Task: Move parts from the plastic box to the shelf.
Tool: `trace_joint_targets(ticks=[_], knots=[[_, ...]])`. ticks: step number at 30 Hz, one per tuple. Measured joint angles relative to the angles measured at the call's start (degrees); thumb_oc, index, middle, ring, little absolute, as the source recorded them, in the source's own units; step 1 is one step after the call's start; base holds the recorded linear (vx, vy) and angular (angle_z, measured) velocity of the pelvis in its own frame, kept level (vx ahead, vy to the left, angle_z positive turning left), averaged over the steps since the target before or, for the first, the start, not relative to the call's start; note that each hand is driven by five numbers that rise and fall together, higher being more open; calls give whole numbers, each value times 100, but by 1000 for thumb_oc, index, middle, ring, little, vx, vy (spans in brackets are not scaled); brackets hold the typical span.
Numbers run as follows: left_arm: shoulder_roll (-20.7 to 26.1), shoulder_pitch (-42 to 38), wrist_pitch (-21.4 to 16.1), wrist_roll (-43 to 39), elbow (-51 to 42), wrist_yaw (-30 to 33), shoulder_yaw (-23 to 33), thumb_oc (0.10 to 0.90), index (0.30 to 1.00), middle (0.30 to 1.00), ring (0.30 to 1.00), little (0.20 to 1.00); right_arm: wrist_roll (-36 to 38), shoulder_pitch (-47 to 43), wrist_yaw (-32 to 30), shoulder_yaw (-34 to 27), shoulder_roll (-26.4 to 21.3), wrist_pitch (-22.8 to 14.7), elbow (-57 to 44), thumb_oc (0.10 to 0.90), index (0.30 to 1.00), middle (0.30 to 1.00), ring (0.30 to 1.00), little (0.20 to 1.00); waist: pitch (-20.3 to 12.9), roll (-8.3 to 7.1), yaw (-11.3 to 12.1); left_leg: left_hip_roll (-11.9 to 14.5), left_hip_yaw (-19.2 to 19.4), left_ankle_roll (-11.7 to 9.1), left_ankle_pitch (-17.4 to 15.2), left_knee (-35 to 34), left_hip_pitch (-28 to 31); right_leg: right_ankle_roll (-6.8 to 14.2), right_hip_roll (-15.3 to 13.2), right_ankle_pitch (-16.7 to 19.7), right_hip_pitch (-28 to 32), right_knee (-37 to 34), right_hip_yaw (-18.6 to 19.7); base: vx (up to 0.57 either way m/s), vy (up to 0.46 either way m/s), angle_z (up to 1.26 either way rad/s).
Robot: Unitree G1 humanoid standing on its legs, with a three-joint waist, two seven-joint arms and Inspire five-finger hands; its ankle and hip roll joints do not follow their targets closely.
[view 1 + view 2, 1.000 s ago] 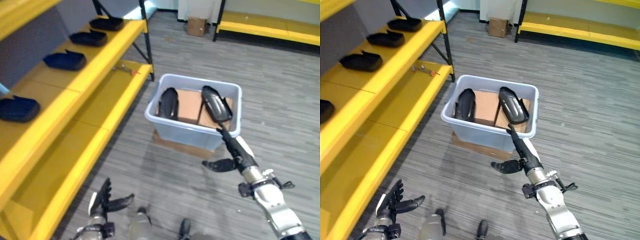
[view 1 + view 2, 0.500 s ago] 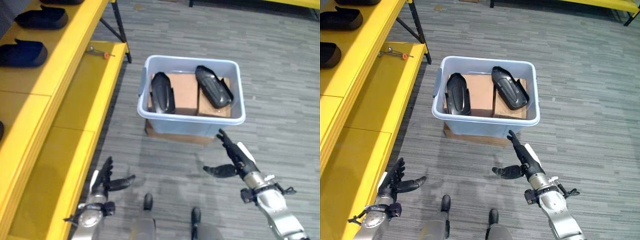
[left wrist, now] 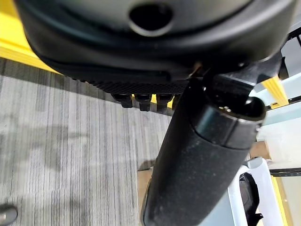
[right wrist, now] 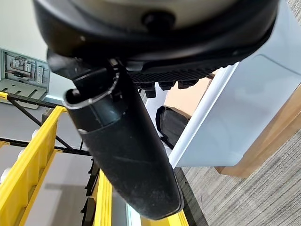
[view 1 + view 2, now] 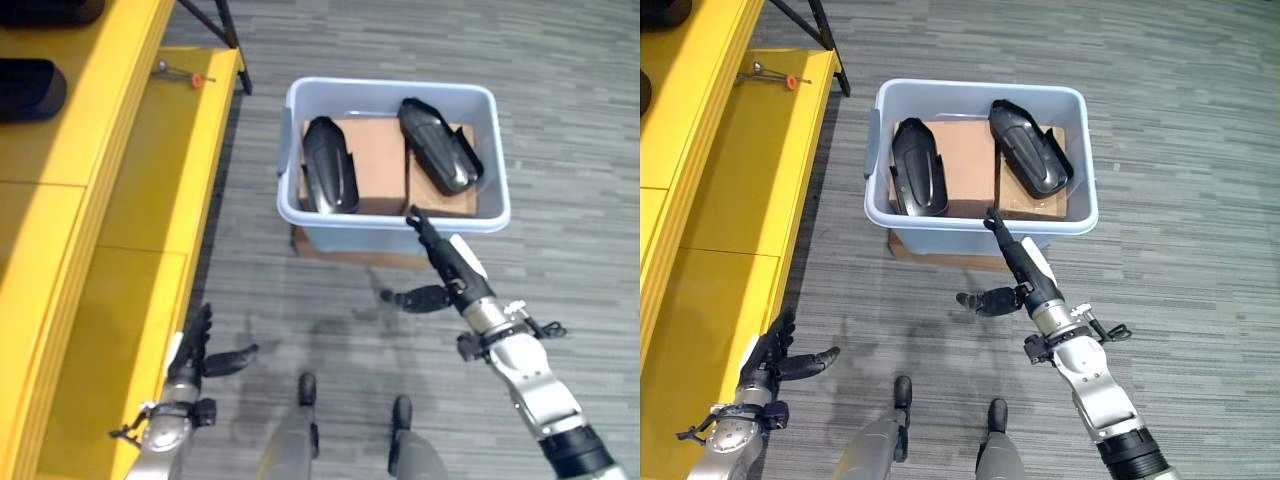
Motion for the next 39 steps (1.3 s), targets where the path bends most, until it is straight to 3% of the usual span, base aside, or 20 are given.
trace_joint_targets(ticks=[2, 3, 4, 6, 7, 8, 9, 10, 11, 12, 14, 17, 19, 22, 24, 27, 33, 38, 39], knots=[[28, 74, 7, 2, 39, 30, 72, 900, 1000, 1000, 1000, 1000, -5, 245, 9, 51, -28, -5, -69, 900, 1000, 1000, 1000, 1000, 18, 29, -58, -84, 226, 143, -5, -246, 299, 69, -241, 52, -481, 780, -40, 153, 23, -40], [46, 82, -7, 6, 15, 43, 102, 900, 1000, 1000, 1000, 1000, -9, 318, 13, 70, -54, -8, -101, 900, 1000, 1000, 1000, 1000, 43, 85, -121, -143, 268, 249, -49, -291, 332, 88, -331, 40, -539, 616, -104, 166, -47, -34], [53, 75, -6, 8, 20, 114, 117, 900, 1000, 1000, 1000, 1000, -95, 334, 17, 44, -80, -13, -119, 900, 1000, 1000, 1000, 1000, 81, 135, -214, -215, 321, 279, 60, -300, 277, 121, -387, 58, -557, 47, -104, 240, -121, -17], [-65, -272, -19, 39, 144, 132, 121, 900, 1000, 1000, 1000, 1000, -224, 406, 11, 31, -185, 23, -79, 900, 1000, 1000, 1000, 1000, 234, 401, -360, -279, 315, 267, -42, -338, 278, 225, -470, 559, -635, -1268, -138, 383, -249, -8], [-170, -377, -10, 41, 286, 142, 197, 900, 1000, 1000, 1000, 1000, -230, 480, 30, 27, -194, 27, -83, 900, 1000, 1000, 1000, 1000, 279, 483, -393, -314, 354, 215, -67, -338, 323, 379, -552, 898, -691, -2259, -439, 343, -311, 13], [-373, -377, -7, 58, 269, 135, 286, 900, 1000, 1000, 1000, 1000, -264, 780, 35, -62, -199, 33, -91, 900, 1000, 1000, 1000, 1000, 324, 463, -458, -327, 318, 129, -146, -402, 621, 322, -610, 1230, -671, -2210, -990, 412, -415, 21], [-387, 14, -19, 103, -58, 124, 293, 900, 1000, 1000, 1000, 1000, -379, 1146, 66, -85, -203, 41, -115, 900, 1000, 1000, 1000, 1000, 215, 241, -413, -314, 275, -24, -337, -435, 911, 245, -498, 1285, -440, -2022, -1349, 388, -405, 47], [-421, 215, -36, 104, -242, 121, 254, 900, 1000, 1000, 1000, 1000, -432, 1211, 78, -136, -222, 40, -158, 900, 1000, 1000, 1000, 1000, 119, 77, -453, -307, 129, -171, -477, -436, 986, 130, -391, 1271, -369, -1382, -1396, 400, -443, 42], [-780, 248, -14, 101, -221, 123, 97, 900, 1000, 1000, 1000, 1000, -437, 1059, 84, -219, -428, 50, -159, 900, 1000, 1000, 1000, 1000, 79, 398, -434, 32, 21, -362, -368, -521, 1002, -350, -56, 1042, -381, -1242, -1552, 285, -385, 44], [-903, 282, -5, 95, -228, 25, -162, 900, 1000, 1000, 1000, 1000, -437, 825, 84, -251, -623, 54, -159, 900, 1000, 1000, 1000, 1000, 65, 514, -426, 318, -34, -627, -120, -477, 970, -665, 174, 815, -376, -1069, -1724, 186, -343, 26], [-953, 153, -6, 88, -256, -19, -284, 900, 1000, 1000, 1000, 1000, -433, 298, -26, -549, -754, -13, -161, 900, 1000, 1000, 1000, 1000, 63, 517, -450, 596, -17, -669, 329, -298, 701, -850, 478, 678, -503, -1039, -1725, 97, -196, -1], [-955, -160, -7, 87, -254, -7, -302, 900, 1000, 1000, 1000, 1000, -425, 46, -262, -864, -734, -31, -143, 900, 1000, 1000, 1000, 1000, 74, 497, -458, 667, 87, -617, 287, -183, 414, -1180, 580, 480, -673, -1012, -1682, 32, -54, -10], [-938, -341, -12, 89, -252, -5, -301, 900, 1000, 1000, 1000, 1000, -421, 84, -356, -949, -730, -27, -99, 900, 1000, 1000, 1000, 1000, 114, 461, -503, 590, 139, -627, 155, -364, 377, -1214, 579, 456, -729, -950, -1604, 8, -17, -15], [-861, -509, -36, 90, -252, 5, -291, 900, 1000, 1000, 1000, 1000, -422, 314, -350, -791, -701, 3, -62, 900, 1000, 1000, 1000, 1000, 134, 437, -510, 523, 190, -621, 448, -582, 316, -1219, 733, 439, -719, -919, -1497, 18, -23, -29], [-782, -583, -39, 92, -254, 6, -292, 900, 1000, 1000, 1000, 1000, -423, 447, -352, -787, -586, 2, -62, 900, 1000, 1000, 1000, 1000, 175, 380, -593, 480, 120, -642, 434, -638, 348, -1208, 691, 435, -721, -926, -1503, 15, 1, -1], [-700, -626, -38, 92, -260, 32, -278, 900, 1000, 1000, 1000, 1000, -444, 593, -379, -795, -494, 4, -62, 900, 1000, 1000, 1000, 1000, 216, 368, -593, 401, 104, -691, 377, -819, 363, -1058, 618, 465, -755, -961, -1511, 5, 12, 15], [-504, -594, -29, 98, -263, 48, -277, 900, 1000, 1000, 1000, 1000, -662, -59, -592, -1003, -584, -7, -89, 900, 1000, 1000, 1000, 1000, 421, 326, -478, 333, 89, -508, 201, -892, 154, -753, 539, 604, -1012, -949, -1485, -1, 3, 3], [-488, -318, -24, 96, -336, 40, -203, 900, 1000, 1000, 1000, 1000, -791, -716, -822, -1160, -1366, -68, -101, 900, 1000, 1000, 1000, 1000, 603, 250, -356, 268, 45, -446, 253, -863, 64, -725, 459, 668, -1069, -927, -1493, 3, -5, 6], [-487, -306, -24, 90, -392, 36, -200, 900, 1000, 1000, 1000, 1000, -883, -895, -846, -1157, -1733, -71, -80, 900, 1000, 1000, 1000, 1000, 669, 252, -313, 262, 51, -448, 261, -836, 46, -757, 449, 698, -1071, -930, -1499, 0, 0, 0]])
